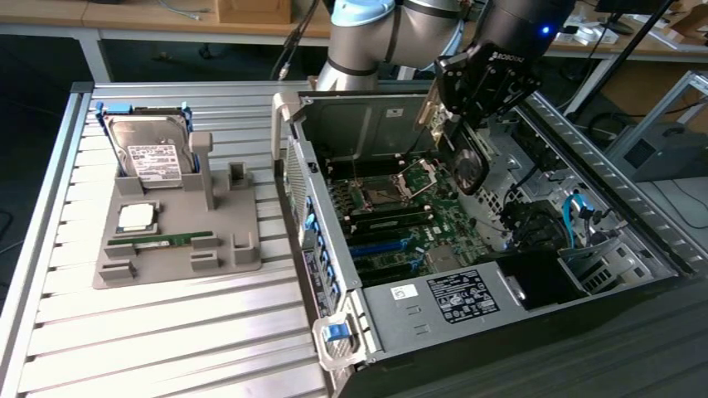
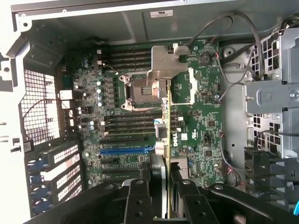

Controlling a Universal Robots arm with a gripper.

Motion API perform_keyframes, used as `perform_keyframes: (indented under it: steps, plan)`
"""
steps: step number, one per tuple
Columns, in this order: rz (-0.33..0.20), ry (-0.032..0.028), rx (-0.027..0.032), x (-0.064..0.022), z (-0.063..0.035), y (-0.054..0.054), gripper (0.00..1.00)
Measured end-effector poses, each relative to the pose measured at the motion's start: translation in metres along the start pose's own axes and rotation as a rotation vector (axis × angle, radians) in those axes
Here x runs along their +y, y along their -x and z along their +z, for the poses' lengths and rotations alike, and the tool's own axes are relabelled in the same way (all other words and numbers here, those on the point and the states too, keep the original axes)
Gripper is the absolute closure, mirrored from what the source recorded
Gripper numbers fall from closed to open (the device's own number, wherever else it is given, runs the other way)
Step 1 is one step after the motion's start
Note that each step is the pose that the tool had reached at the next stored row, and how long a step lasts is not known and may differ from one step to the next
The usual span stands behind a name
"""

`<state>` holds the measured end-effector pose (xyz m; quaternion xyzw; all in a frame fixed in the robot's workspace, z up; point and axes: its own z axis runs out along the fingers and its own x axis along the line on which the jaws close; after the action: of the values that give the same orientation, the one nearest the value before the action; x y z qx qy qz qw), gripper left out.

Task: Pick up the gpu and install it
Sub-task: 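Pick up the gpu and move the gpu toward the slot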

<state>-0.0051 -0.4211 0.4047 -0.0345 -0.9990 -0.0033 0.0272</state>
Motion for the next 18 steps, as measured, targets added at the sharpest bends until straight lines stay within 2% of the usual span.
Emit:
perform_keyframes:
  steps: [18]
  plan:
    - [0.000,0.0000,0.0000,-0.0001,0.0109,0.001,0.73]
